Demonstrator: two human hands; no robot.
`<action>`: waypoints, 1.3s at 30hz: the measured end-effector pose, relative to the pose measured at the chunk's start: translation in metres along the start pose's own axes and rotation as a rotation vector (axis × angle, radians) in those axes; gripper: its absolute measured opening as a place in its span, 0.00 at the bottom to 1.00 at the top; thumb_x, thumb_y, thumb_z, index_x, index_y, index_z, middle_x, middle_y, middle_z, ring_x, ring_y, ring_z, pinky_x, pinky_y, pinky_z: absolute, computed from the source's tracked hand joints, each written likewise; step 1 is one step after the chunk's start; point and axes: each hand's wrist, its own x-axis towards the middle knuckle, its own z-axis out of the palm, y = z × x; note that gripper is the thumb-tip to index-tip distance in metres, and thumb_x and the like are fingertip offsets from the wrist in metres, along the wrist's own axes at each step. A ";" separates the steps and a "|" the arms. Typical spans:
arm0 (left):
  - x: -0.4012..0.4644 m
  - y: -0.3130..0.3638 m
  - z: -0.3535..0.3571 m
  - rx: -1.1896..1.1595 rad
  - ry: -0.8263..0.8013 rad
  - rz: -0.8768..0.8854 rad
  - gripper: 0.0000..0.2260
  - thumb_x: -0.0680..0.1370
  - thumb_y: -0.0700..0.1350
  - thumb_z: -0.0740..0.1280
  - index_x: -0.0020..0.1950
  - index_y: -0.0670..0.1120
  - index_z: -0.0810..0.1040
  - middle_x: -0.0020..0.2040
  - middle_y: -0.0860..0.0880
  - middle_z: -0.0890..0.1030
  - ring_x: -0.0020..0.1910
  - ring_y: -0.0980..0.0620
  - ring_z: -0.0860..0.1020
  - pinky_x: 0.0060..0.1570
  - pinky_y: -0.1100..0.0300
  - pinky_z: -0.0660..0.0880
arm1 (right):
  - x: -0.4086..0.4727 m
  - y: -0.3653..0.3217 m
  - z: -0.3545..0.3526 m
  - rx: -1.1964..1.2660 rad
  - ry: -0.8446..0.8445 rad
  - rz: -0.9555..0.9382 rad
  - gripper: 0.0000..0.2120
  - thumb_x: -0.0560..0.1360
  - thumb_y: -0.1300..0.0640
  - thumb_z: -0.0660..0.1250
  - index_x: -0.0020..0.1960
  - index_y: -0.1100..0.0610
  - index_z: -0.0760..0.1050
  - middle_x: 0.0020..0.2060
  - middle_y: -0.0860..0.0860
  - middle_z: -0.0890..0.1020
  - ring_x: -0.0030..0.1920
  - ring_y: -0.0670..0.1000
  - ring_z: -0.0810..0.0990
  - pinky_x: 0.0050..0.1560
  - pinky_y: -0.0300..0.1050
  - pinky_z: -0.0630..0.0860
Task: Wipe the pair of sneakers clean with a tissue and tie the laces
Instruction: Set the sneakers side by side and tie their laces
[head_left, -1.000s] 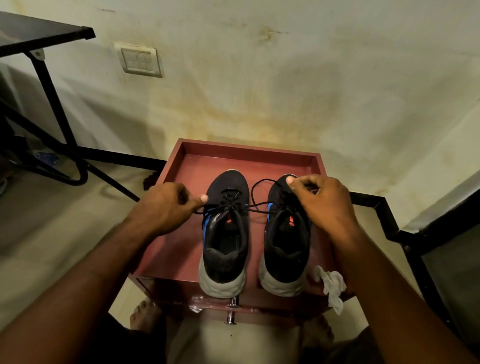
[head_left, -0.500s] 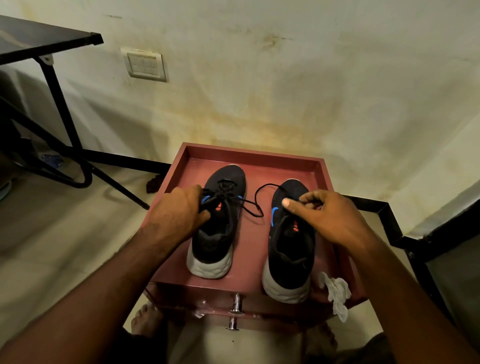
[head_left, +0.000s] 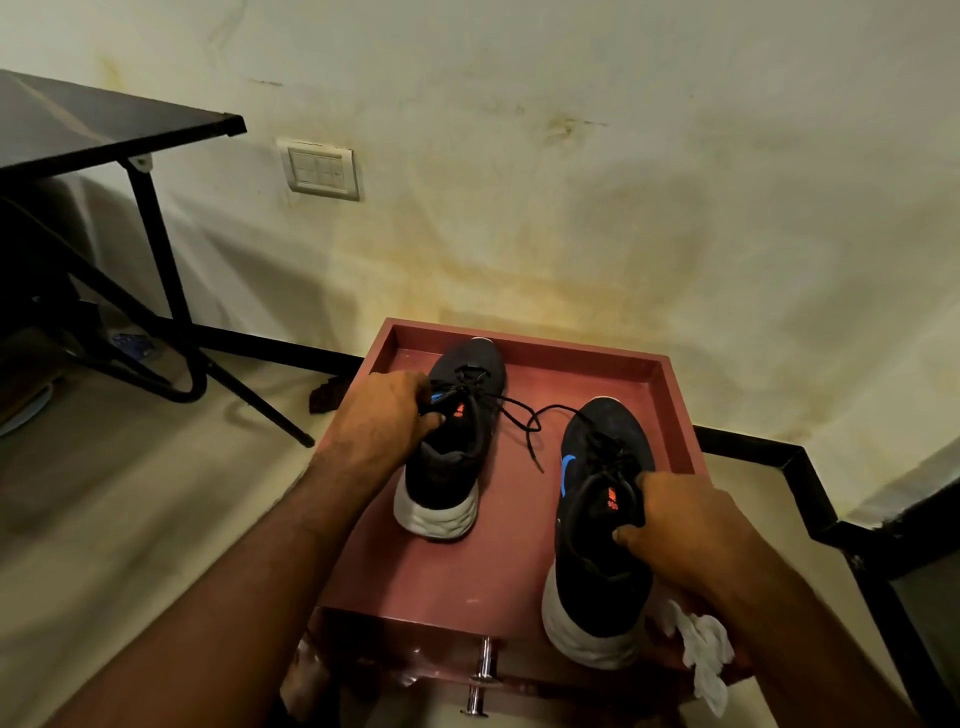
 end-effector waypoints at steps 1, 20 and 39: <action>0.001 0.000 0.000 -0.001 -0.010 -0.004 0.12 0.76 0.53 0.74 0.57 0.51 0.81 0.41 0.54 0.78 0.41 0.53 0.76 0.41 0.58 0.71 | -0.001 0.000 0.000 0.008 0.005 -0.006 0.13 0.77 0.48 0.70 0.59 0.52 0.77 0.51 0.49 0.83 0.49 0.50 0.83 0.53 0.44 0.81; -0.036 0.003 -0.023 0.337 -0.276 0.053 0.14 0.77 0.50 0.72 0.43 0.54 0.66 0.38 0.55 0.70 0.37 0.54 0.70 0.31 0.62 0.63 | -0.003 -0.002 0.001 0.115 0.041 -0.018 0.08 0.74 0.53 0.72 0.52 0.53 0.80 0.43 0.50 0.82 0.42 0.51 0.82 0.38 0.41 0.76; -0.067 0.087 0.025 -0.219 -0.148 0.222 0.24 0.78 0.68 0.58 0.46 0.51 0.82 0.39 0.53 0.84 0.39 0.55 0.82 0.44 0.52 0.81 | 0.029 0.012 0.009 1.099 0.199 -0.032 0.08 0.75 0.52 0.76 0.41 0.56 0.85 0.33 0.50 0.85 0.36 0.47 0.82 0.47 0.50 0.83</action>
